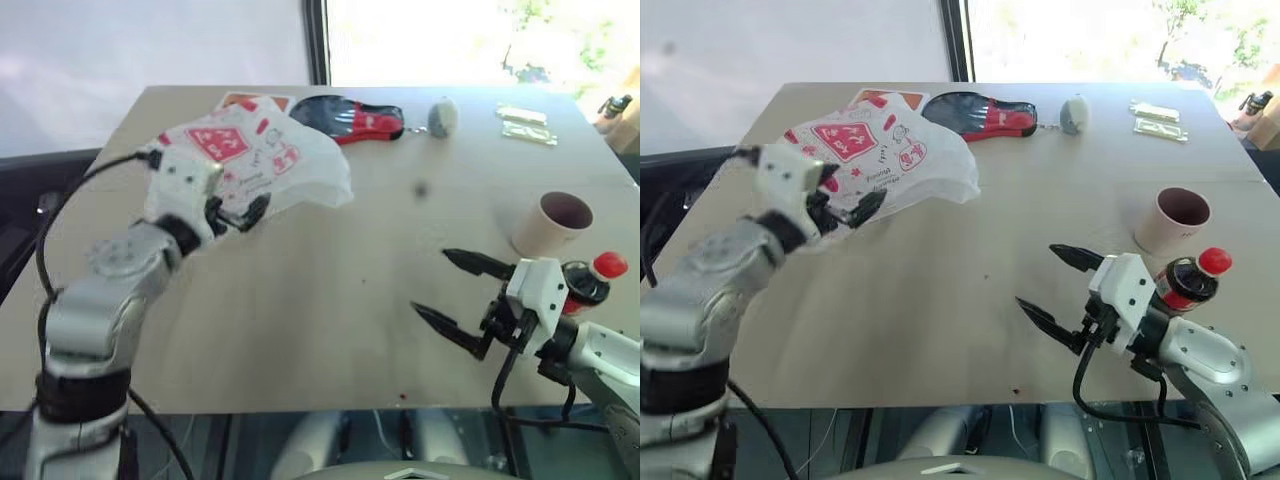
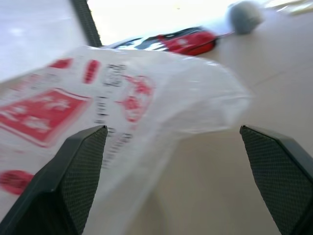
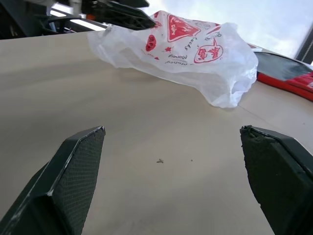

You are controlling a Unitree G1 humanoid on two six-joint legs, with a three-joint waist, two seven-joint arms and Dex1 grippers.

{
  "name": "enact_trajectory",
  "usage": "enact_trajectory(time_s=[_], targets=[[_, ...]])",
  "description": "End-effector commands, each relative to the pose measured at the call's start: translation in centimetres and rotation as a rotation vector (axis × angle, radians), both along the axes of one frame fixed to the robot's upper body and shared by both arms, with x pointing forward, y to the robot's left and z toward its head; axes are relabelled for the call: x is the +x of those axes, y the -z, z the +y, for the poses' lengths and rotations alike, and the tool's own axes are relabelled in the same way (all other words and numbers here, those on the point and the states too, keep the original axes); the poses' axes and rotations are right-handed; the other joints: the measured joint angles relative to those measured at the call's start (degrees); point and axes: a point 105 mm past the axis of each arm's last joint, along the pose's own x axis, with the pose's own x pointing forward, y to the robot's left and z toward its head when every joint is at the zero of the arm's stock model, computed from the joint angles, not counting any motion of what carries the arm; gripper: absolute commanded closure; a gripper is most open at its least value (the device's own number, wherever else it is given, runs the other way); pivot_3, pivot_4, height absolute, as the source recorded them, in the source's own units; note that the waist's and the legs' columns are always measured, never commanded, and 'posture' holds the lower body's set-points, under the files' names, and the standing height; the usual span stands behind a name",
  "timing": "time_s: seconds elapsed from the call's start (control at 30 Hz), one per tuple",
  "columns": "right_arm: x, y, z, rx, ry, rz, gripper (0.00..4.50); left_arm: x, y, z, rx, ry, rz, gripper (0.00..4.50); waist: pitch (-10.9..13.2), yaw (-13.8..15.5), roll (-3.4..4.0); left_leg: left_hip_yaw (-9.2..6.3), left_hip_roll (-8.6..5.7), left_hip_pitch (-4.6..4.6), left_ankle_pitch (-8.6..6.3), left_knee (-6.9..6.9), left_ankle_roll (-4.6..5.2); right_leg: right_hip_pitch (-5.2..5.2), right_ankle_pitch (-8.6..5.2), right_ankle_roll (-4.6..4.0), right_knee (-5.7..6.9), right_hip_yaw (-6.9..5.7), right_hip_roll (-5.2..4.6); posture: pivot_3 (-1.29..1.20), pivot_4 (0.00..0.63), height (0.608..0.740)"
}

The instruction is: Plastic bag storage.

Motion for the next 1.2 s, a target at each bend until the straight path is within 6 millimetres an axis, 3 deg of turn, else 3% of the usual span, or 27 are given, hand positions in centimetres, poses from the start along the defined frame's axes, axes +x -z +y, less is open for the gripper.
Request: enact_trajectory(time_s=[0.03, 0.23, 0.47, 0.57, 0.67, 0.83, 0.9, 1.03, 1.2], targets=[[0.0, -0.7, 0.7, 0.007, -0.026, -0.036, 0.0, 2.2, 2.4, 2.7, 0.284, -0.132, 0.049, 0.01, -0.01, -0.33, 0.02, 0.01, -0.01, 0.0, 0.0, -0.01, 0.0, -0.01, 0.0, 0.0, -0.02, 0.02, 0.0, 0.0, 0.15, 0.74], [0.3, -0.8, 1.1, 0.01, -0.016, -0.055, 0.0, 4.0, 5.4, 7.6, 0.589, -0.167, 0.146, 0.01, 0.05, -0.43, -0.03, -0.03, 0.01, -0.17, 0.0, -0.1, 0.01, -0.27, -0.01, -0.02, -0.05, 0.02, 0.07, 0.0, 0.15, 0.74], [0.4, -0.8, 1.4, 0.03, 0.01, -0.061, 0.0, 6.6, 6.9, 9.5, 0.751, -0.165, 0.119, 0.01, 0.04, -0.07, -0.11, -0.07, -0.14, -0.23, 0.01, 0.04, 0.02, -0.29, 0.0, 0.0, 0.03, -0.07, -0.06, 0.0, 0.15, 0.74], [0.4, -0.6, 1.5, 0.03, 0.016, -0.061, 0.0, 8.1, 7.1, 9.0, 0.778, -0.158, 0.065, 0.85, 0.04, -0.12, -0.15, -0.1, -0.17, -0.24, 0.01, 0.07, 0.02, -0.28, 0.0, 0.01, 0.12, -0.1, -0.08, 0.0, 0.15, 0.74], [0.5, -0.7, 1.5, 0.031, 0.02, -0.063, 0.0, 8.9, 7.4, 8.6, 0.78, -0.164, 0.023, 2.19, 0.05, -0.38, -0.2, -0.09, -0.17, -0.28, 0.01, 0.12, 0.03, -0.29, 0.01, 0.01, 0.16, -0.08, -0.1, 0.0, 0.15, 0.74], [0.7, -0.7, 1.6, 0.032, 0.03, -0.067, 0.0, 9.6, 7.2, 7.9, 0.612, -0.194, 0.007, 4.47, 0.06, -0.52, -0.24, -0.06, -0.18, -0.28, 0.02, 0.19, 0.03, -0.33, 0.0, 0.01, 0.25, -0.04, -0.1, 0.0, 0.15, 0.74], [0.7, -0.8, 1.7, 0.033, 0.033, -0.067, 0.0, 9.8, 6.7, 7.4, 0.538, -0.18, -0.013, 4.47, 0.06, -0.47, -0.24, -0.07, -0.18, -0.29, 0.02, 0.3, 0.03, -0.32, 0.0, 0.01, 0.29, -0.07, -0.09, 0.0, 0.15, 0.74], [0.9, -0.5, 1.6, 0.017, 0.065, -0.077, 0.0, 10.1, 4.3, 5.7, 0.152, -0.143, -0.018, 4.47, 0.07, -0.54, -0.25, -0.15, -0.18, -0.53, -0.04, 0.78, 0.12, -0.35, 0.02, 0.04, 0.37, -0.18, -0.06, 0.0, 0.15, 0.74], [1.5, -0.3, 1.4, 0.019, 0.111, -0.071, 0.0, 8.8, -0.8, 2.1, -0.268, -0.077, 0.017, 4.47, 0.06, -0.9, -0.25, -0.21, -0.21, -1.0, -0.05, 1.14, 0.15, -0.58, 0.12, 0.18, 0.42, -0.23, -0.03, 0.0, 0.15, 0.74]])
